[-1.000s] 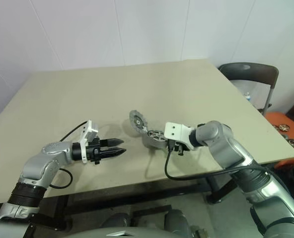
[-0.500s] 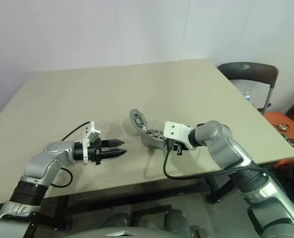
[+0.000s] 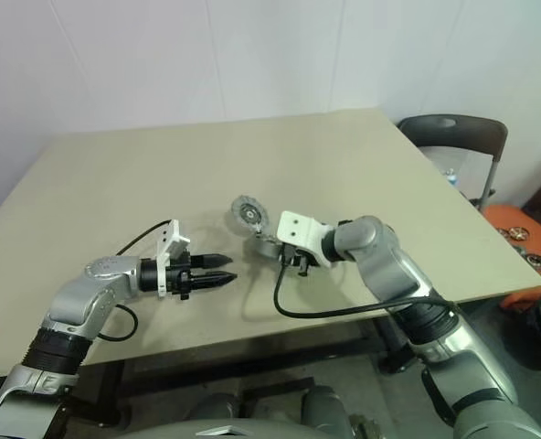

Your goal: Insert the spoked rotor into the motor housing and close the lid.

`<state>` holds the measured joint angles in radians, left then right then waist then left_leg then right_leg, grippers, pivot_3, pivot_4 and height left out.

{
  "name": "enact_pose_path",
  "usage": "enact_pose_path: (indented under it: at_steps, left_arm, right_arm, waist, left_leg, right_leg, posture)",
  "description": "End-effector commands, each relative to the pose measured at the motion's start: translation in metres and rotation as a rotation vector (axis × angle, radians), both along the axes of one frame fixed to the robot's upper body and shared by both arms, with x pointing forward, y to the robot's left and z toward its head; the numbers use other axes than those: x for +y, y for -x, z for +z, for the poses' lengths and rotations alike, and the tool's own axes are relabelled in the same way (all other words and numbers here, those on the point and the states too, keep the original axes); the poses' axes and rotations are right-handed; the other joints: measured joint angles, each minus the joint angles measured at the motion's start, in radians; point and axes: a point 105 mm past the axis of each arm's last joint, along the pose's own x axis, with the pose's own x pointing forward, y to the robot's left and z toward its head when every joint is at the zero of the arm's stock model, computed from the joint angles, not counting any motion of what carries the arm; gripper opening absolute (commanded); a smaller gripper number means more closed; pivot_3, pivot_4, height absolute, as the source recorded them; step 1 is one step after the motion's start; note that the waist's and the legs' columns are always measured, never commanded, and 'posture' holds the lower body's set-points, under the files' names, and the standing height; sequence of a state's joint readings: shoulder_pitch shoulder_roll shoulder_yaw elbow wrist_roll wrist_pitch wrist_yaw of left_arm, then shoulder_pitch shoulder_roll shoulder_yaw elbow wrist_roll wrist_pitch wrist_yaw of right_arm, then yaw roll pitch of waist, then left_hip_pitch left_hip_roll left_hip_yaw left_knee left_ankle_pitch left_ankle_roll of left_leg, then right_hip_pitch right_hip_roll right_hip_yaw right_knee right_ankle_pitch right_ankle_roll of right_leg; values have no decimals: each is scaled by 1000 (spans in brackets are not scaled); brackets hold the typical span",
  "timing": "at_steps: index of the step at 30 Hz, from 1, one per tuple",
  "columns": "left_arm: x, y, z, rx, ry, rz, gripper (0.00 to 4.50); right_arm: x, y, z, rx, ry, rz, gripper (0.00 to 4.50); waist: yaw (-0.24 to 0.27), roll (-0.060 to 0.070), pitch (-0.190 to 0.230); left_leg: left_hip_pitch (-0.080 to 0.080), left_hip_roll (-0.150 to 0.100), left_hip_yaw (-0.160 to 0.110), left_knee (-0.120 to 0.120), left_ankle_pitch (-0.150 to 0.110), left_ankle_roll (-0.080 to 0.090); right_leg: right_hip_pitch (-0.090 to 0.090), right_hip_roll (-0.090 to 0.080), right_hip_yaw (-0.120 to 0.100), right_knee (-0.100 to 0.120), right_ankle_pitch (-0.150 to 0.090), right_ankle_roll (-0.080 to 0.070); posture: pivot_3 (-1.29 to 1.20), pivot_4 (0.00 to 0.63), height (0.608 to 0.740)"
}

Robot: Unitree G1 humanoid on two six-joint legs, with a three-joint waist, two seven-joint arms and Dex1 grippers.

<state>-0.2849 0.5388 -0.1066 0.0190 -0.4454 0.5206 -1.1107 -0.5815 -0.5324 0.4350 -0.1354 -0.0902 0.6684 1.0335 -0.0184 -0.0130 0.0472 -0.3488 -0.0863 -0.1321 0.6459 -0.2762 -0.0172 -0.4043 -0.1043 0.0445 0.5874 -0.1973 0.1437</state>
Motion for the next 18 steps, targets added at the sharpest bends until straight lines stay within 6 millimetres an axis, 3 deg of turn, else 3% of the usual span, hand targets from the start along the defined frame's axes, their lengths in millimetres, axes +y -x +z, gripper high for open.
enact_pose_path:
  at_steps: [1, 11, 18]
  left_arm:
    - [-6, -3, 13, -53, 1, -31, 2463]
    - [-9, -5, 15, -62, -9, -39, 2463]
    - [-9, -6, 13, -61, -20, -35, 2463]
  right_arm:
    - [16, 8, -8, 83, -25, 37, 1178]
    - [46, 5, -5, 154, -128, 19, 1178]
    - [30, -6, 20, 126, -195, -9, 1178]
  waist:
    - [5, 1, 1]
    - [7, 3, 2]
    - [8, 3, 2]
  left_leg:
    - [-1, 0, 0, 0, 0, 0]
    - [-6, -1, 0, 0, 0, -3]
    - [-6, -1, 0, 0, 0, -3]
  right_leg:
    - [-1, 0, 0, 0, 0, 0]
    - [-6, 1, 0, 0, 4, -5]
    - [-6, 1, 0, 0, 3, -4]
  posture:
    - [0, 0, 740]
    - [0, 0, 740]
    - [0, 0, 740]
